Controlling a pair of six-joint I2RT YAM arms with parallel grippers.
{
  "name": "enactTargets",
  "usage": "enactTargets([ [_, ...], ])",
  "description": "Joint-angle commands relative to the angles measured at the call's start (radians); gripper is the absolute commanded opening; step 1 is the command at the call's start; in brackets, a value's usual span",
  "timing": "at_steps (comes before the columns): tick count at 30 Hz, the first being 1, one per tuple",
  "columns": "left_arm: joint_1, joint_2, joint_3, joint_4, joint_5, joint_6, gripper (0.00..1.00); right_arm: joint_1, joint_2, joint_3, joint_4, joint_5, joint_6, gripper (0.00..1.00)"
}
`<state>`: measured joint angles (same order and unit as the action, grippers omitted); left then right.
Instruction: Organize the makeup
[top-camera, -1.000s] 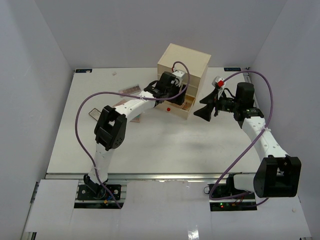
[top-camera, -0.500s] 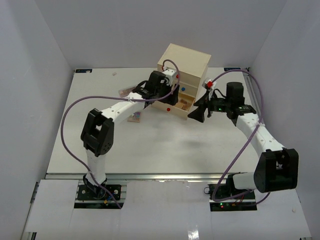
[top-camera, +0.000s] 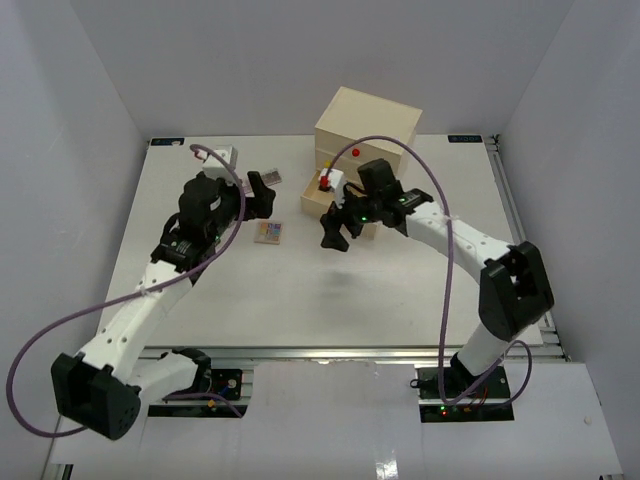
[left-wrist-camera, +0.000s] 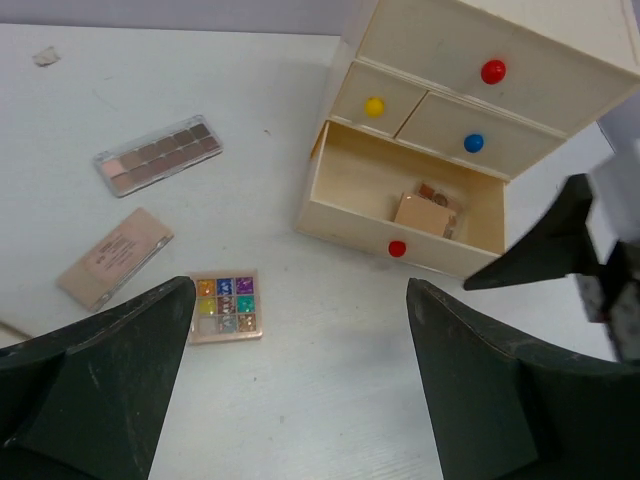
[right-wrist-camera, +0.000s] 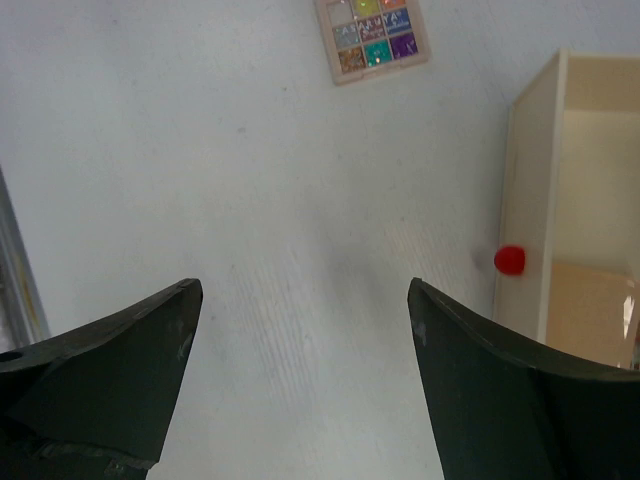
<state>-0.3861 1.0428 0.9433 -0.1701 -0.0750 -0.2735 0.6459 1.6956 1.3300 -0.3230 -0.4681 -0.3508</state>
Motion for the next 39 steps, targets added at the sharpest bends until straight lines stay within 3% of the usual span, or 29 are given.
enactTargets([
  [1, 0.013, -0.166, -0.131, 0.035, -0.228, -0.001, 0.98, 0.115, 0.179, 0.252, -0.099, 0.205, -0.028, 0.90],
  [7, 0.015, -0.340, -0.246, 0.072, -0.369, 0.047, 0.98, 0.185, 0.488, 0.601, -0.242, 0.209, -0.148, 0.90],
  [14, 0.015, -0.429, -0.275, 0.067, -0.402, 0.065, 0.98, 0.195, 0.731, 0.903, -0.223, 0.253, -0.061, 0.90],
  [22, 0.015, -0.438, -0.274, 0.066, -0.414, 0.077, 0.98, 0.198, 0.769, 0.850, -0.079, 0.322, 0.012, 0.90],
  [30, 0.015, -0.438, -0.275, 0.063, -0.416, 0.080, 0.98, 0.193, 0.807, 0.859, -0.085, 0.223, 0.005, 0.90],
  [39, 0.016, -0.442, -0.280, 0.054, -0.409, 0.087, 0.98, 0.186, 0.833, 0.864, -0.088, 0.215, 0.022, 0.90],
])
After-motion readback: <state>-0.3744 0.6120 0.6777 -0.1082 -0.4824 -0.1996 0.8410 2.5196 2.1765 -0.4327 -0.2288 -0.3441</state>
